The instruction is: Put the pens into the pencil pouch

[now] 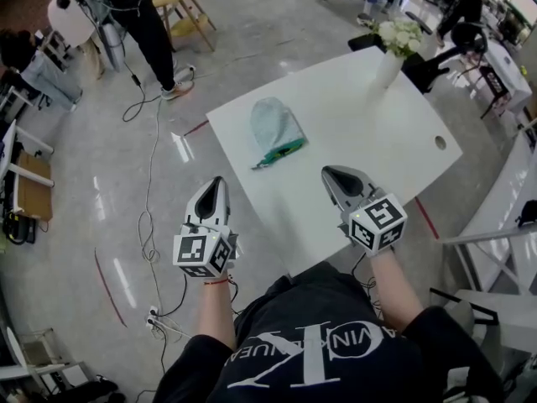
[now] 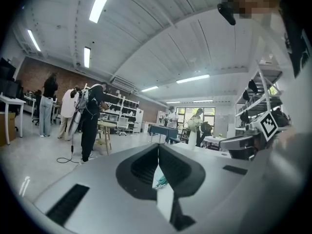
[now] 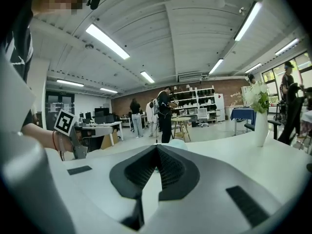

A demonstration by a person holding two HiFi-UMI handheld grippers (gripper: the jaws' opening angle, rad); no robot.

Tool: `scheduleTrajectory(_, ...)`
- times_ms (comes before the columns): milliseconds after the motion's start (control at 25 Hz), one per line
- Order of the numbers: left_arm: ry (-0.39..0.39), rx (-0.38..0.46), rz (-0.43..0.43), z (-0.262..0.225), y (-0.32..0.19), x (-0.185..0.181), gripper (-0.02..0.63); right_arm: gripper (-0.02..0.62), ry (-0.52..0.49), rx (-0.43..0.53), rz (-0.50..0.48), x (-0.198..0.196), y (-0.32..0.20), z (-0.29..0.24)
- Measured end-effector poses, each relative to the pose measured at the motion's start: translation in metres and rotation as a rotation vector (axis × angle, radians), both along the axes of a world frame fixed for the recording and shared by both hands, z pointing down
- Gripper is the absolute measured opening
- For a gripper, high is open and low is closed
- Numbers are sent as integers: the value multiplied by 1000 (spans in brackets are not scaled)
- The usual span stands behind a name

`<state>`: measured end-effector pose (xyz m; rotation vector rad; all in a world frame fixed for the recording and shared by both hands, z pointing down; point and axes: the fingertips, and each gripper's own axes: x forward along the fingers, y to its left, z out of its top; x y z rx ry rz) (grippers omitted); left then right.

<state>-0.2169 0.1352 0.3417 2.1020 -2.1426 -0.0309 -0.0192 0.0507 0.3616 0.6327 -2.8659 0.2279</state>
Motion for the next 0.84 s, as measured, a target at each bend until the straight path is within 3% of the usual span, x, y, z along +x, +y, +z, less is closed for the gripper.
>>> scheduleTrajectory(160, -19, 25, -10, -5, 23, 3, 5, 9, -22, 28, 17, 1, 14, -6)
scheduleTrajectory(400, 12, -2, -20, 11, 51, -3, 5, 9, -56, 14, 31, -3, 34, -1)
scheduleTrajectory(840, 4, 28, -30, -3, 62, -9, 5, 9, -67, 41, 8, -10, 48, -12)
